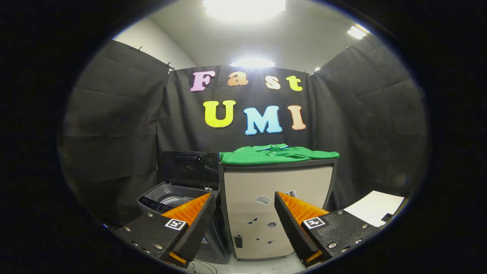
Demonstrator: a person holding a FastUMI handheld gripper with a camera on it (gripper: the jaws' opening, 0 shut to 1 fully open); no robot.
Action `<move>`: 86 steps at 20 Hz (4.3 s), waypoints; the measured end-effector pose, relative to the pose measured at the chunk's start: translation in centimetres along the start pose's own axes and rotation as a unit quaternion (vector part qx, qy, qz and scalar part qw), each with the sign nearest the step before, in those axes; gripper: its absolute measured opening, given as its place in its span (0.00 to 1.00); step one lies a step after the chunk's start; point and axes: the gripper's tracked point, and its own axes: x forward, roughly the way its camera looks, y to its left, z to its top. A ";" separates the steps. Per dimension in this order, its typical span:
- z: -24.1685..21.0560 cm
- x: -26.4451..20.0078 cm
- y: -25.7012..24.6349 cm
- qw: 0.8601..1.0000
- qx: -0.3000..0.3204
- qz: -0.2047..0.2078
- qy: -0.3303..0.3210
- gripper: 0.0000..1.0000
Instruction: Put the clothes into the washing machine and then close the washing machine lid.
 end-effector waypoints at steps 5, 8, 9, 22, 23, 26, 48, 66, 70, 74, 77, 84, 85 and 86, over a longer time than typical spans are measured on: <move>0.9 1.9 -0.6 1.000 -0.001 0.001 0.010 0.96; 3.0 3.8 -1.0 1.000 -0.006 0.006 0.000 0.96; 3.4 4.5 -1.2 1.000 -0.008 0.007 -0.003 0.96; 10.2 14.1 -5.2 1.000 -0.008 -0.009 -0.025 0.96; 10.6 14.9 -5.8 1.000 -0.006 -0.014 -0.027 0.96; 11.6 16.9 -7.4 0.999 0.006 -0.022 -0.023 0.96; 7.6 32.5 -13.6 0.978 0.081 -0.010 0.192 0.96; 1.9 36.7 -15.0 0.943 0.002 0.017 0.332 0.95; 1.7 37.2 -13.7 0.948 0.027 0.048 0.314 0.58; 1.7 37.1 -13.4 0.946 0.091 0.056 0.306 0.13; 2.2 37.0 -13.6 0.946 0.124 0.054 0.295 0.01; 5.4 36.5 -13.5 0.954 0.187 0.063 0.225 0.00; 6.1 36.3 -13.4 0.956 0.193 0.065 0.211 0.00; 6.6 36.2 -13.1 0.956 0.203 0.069 0.202 0.00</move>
